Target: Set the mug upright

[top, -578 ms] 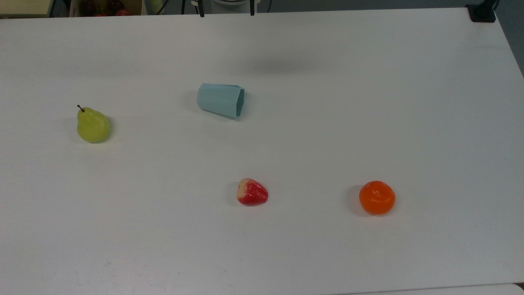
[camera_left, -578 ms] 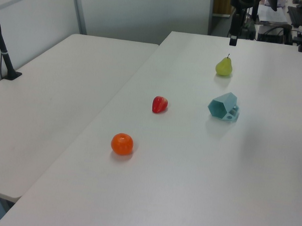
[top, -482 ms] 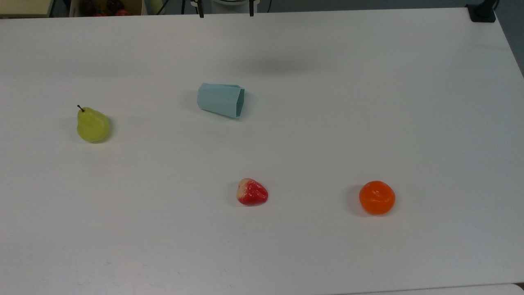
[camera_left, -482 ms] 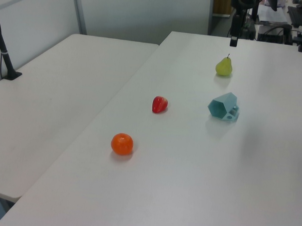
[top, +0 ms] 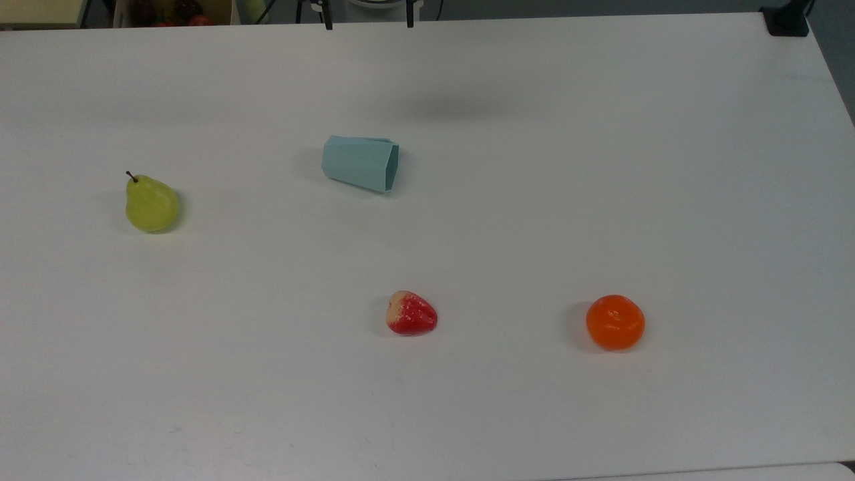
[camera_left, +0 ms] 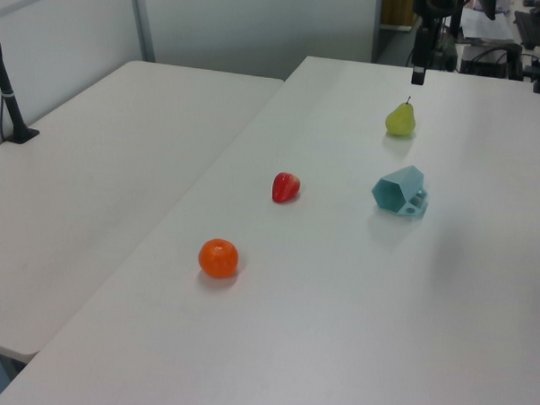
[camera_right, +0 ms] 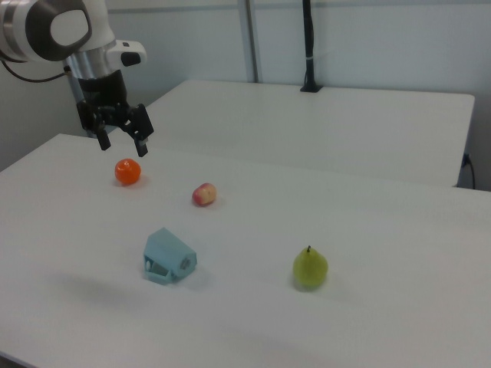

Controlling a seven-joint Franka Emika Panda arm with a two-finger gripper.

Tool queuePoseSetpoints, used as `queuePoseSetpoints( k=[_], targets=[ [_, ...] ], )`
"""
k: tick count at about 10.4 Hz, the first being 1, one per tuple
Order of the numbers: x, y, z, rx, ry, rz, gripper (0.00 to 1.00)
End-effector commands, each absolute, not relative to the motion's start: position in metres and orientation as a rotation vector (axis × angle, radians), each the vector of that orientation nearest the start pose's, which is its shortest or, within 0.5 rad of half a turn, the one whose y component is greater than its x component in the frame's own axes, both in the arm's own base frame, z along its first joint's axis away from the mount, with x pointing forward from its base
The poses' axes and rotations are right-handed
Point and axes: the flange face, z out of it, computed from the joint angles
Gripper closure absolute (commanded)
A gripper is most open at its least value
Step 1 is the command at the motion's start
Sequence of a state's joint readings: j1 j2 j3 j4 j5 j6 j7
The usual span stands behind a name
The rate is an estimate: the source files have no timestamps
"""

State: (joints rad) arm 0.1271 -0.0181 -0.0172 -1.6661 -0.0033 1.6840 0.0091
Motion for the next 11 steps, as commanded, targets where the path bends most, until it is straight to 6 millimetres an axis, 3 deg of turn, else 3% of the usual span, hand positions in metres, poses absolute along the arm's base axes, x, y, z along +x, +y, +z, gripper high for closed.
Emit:
queuePoseSetpoints(
  k=[1,3,6,9,11],
  targets=[
    [0.555,0.066,0.587,-3.132,-0.170,-0.012,0.00],
    [0.563,0.081,0.567,-3.186,-0.158,0.036,0.00],
    [0.573,0.118,0.522,-3.407,-0.085,0.092,0.00],
    [0.582,0.151,0.471,-3.596,-0.111,0.123,0.00],
    [0.589,0.171,0.422,-3.704,-0.133,0.167,0.00]
  ],
)
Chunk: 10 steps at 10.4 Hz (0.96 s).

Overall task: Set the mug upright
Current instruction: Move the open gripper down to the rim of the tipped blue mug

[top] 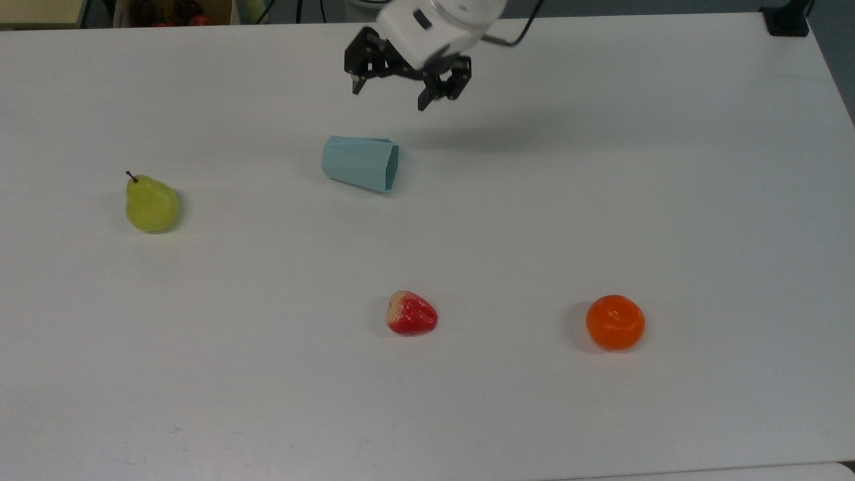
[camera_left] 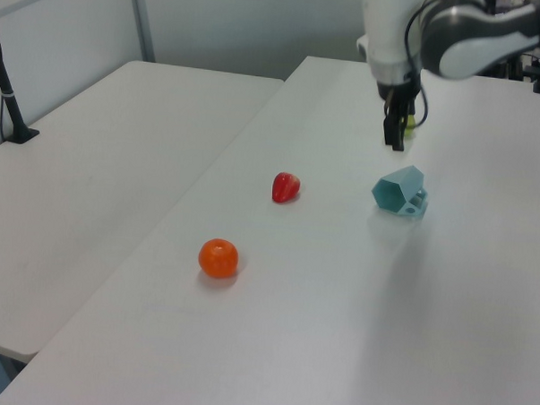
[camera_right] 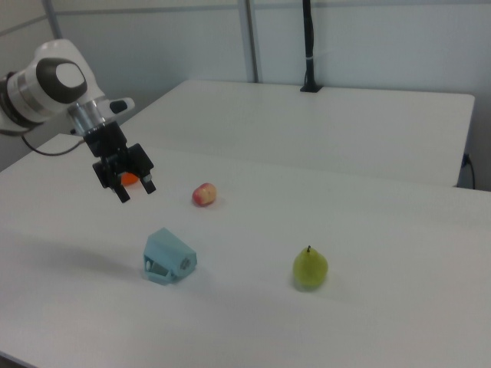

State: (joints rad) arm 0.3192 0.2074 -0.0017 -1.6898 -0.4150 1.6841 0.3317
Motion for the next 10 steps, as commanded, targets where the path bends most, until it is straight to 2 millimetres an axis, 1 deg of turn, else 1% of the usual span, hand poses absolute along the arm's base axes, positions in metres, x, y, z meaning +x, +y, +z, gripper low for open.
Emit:
queuePoseSetpoints(
  k=[1,3,4,5,6,7,8,9,10],
  targets=[
    [0.591,0.180,0.400,-3.757,-0.114,0.164,0.00],
    [0.594,0.190,0.350,-3.841,-0.105,0.208,0.00],
    [0.595,0.193,0.329,-3.879,-0.080,0.210,0.00],
    [0.595,0.192,0.315,-3.912,-0.025,0.200,0.00],
    [0.594,0.187,0.310,-3.950,-0.019,0.217,0.00],
    [0.591,0.178,0.300,-4.019,-0.024,0.306,0.00],
    [0.592,0.168,0.296,-4.075,-0.030,0.350,0.00],
    [0.593,0.164,0.295,-4.085,-0.023,0.354,0.06],
    [0.594,0.159,0.295,-4.088,-0.010,0.364,0.19]
  ],
)
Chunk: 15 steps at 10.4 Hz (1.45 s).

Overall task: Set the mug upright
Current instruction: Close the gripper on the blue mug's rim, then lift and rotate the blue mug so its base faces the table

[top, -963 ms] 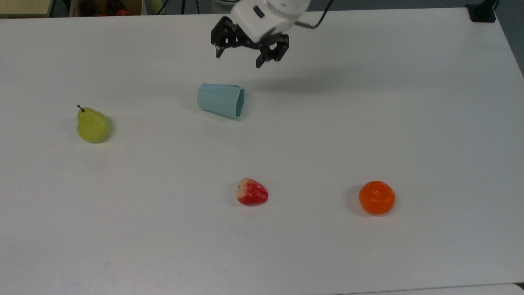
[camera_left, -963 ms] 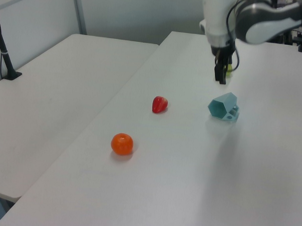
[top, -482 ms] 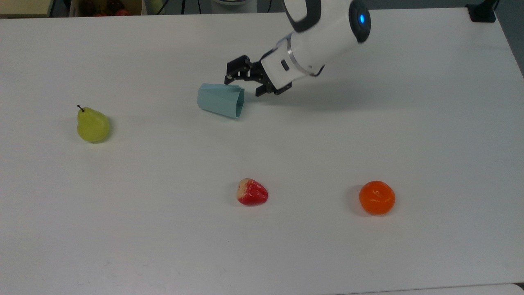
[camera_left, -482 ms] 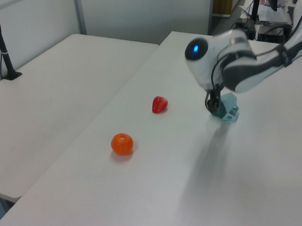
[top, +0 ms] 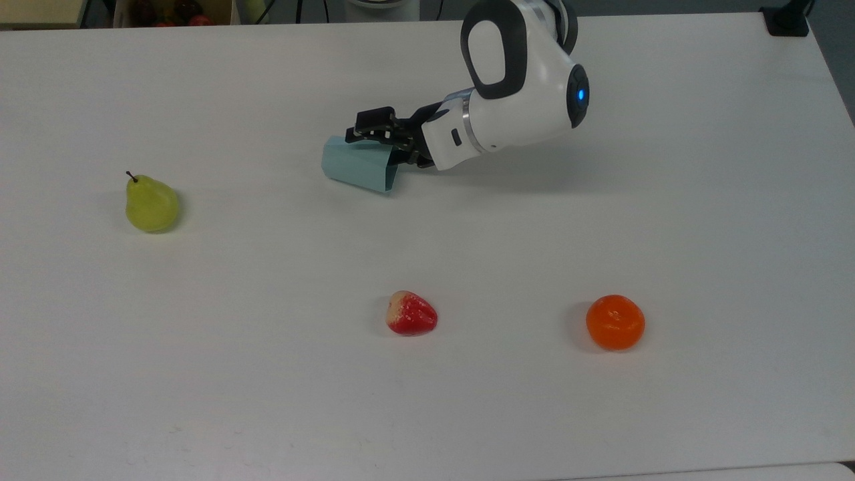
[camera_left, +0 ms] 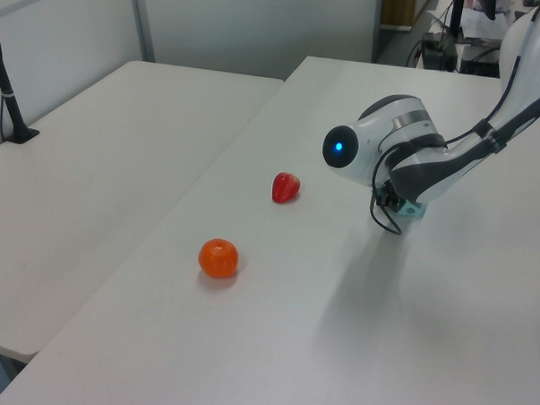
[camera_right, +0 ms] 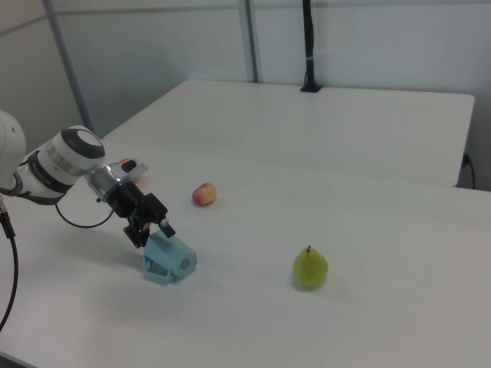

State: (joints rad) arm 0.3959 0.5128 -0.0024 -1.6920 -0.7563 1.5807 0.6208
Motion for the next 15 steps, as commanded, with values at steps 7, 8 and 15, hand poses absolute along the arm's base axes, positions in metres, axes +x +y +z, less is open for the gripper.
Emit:
queuePoseSetpoints(
  k=[7,8,15],
  targets=[
    [0.599,0.144,0.325,2.186,-0.040,-0.189,0.99],
    [0.603,0.137,0.339,2.204,-0.030,-0.193,1.00],
    [0.607,0.159,0.426,2.735,0.135,-0.176,1.00]
  ],
)
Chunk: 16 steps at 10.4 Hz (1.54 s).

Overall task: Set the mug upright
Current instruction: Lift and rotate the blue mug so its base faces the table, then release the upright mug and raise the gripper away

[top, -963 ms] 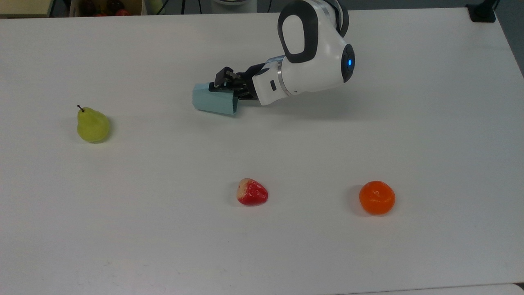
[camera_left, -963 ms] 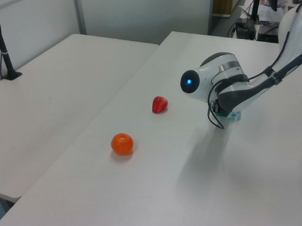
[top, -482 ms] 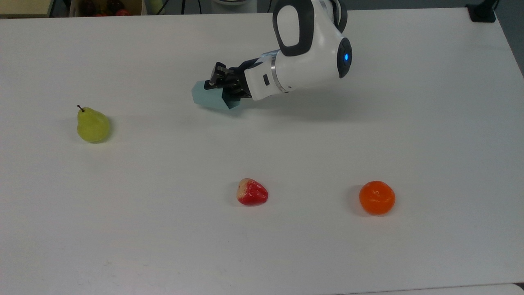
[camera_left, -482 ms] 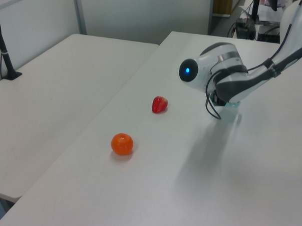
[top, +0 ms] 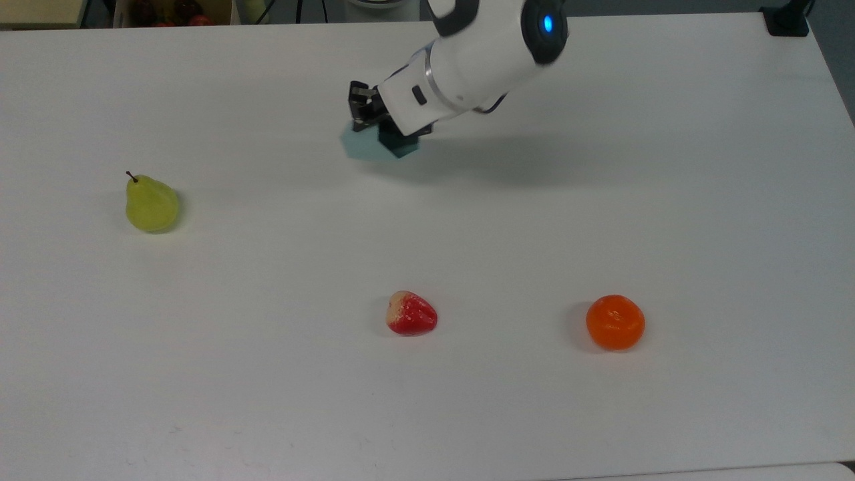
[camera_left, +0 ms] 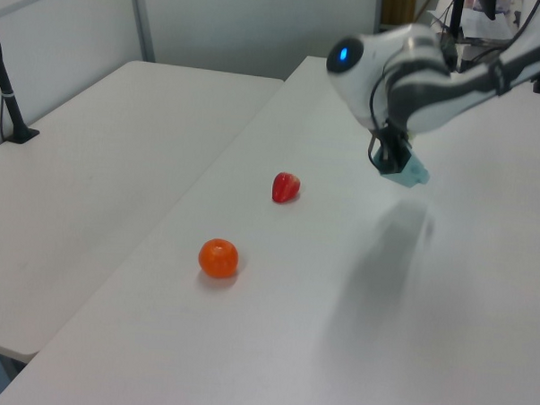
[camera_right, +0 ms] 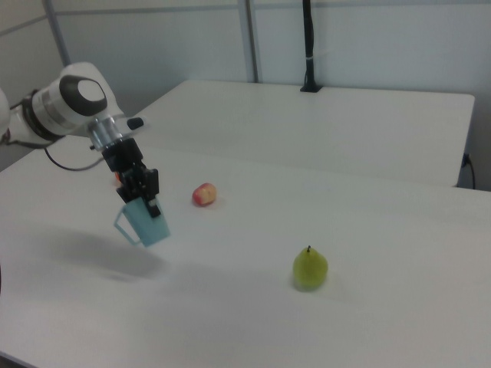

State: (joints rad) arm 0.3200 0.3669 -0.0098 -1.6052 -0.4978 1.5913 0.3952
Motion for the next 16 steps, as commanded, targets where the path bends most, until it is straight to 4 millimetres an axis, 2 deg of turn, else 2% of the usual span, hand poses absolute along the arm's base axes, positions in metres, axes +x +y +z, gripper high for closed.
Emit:
queuePoseSetpoints(
  k=[1,3,6,7,8,9,10,11,12,13,14,16],
  targets=[
    [0.611,0.167,0.420,2.806,0.199,-0.121,1.00],
    [0.618,0.178,0.401,2.950,0.331,-0.005,1.00],
    [0.621,0.164,0.386,3.059,0.487,-0.038,0.96],
    [0.621,0.162,0.386,3.064,0.508,-0.040,0.85],
    [0.621,0.161,0.386,3.063,0.506,-0.056,0.53],
    [0.620,0.159,0.389,3.059,0.500,-0.063,0.30],
    [0.619,0.158,0.391,3.048,0.503,-0.089,0.27],
    [0.617,0.154,0.399,3.049,0.483,-0.094,0.00],
    [0.613,0.153,0.418,3.048,0.479,-0.087,0.00],
    [0.610,0.138,0.438,3.054,0.444,-0.090,0.00],
    [0.598,0.123,0.477,3.064,0.404,-0.065,0.00],
    [0.577,0.086,0.531,3.083,0.252,-0.040,0.00]
  ],
)
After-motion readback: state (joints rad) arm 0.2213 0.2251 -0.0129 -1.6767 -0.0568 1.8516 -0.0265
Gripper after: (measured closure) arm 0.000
